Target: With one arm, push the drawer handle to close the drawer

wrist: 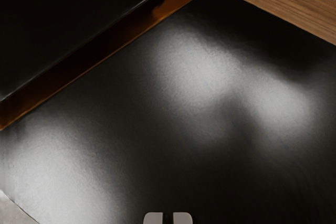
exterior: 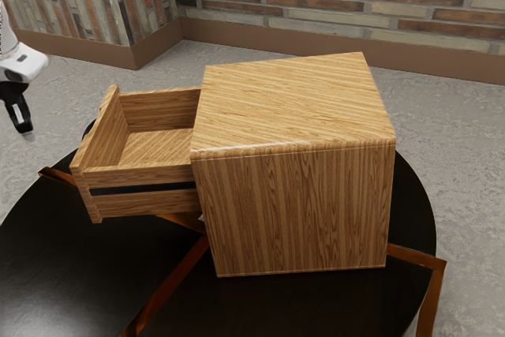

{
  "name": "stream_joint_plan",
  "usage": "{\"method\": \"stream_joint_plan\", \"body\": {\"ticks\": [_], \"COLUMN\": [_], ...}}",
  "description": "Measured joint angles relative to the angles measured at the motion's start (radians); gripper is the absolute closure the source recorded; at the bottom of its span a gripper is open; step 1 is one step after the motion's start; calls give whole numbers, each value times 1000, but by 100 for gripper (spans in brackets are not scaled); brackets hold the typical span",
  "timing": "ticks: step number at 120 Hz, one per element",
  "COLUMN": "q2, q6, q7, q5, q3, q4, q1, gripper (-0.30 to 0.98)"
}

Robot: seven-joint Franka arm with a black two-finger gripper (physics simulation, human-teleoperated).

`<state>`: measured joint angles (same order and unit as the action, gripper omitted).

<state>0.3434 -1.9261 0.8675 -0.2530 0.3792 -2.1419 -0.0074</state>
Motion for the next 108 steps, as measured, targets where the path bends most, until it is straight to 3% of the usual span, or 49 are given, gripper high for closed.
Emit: {"method": "stream_joint_plan", "body": {"ticks": [48,108], "q2": [-10,-79], "q6": [-123,-101], "q7": [337,543], "q5": [149,176], "q3": [11,-40], "q4": [-55,-19], "q1": [-11,-11], "gripper": [78,79]}}
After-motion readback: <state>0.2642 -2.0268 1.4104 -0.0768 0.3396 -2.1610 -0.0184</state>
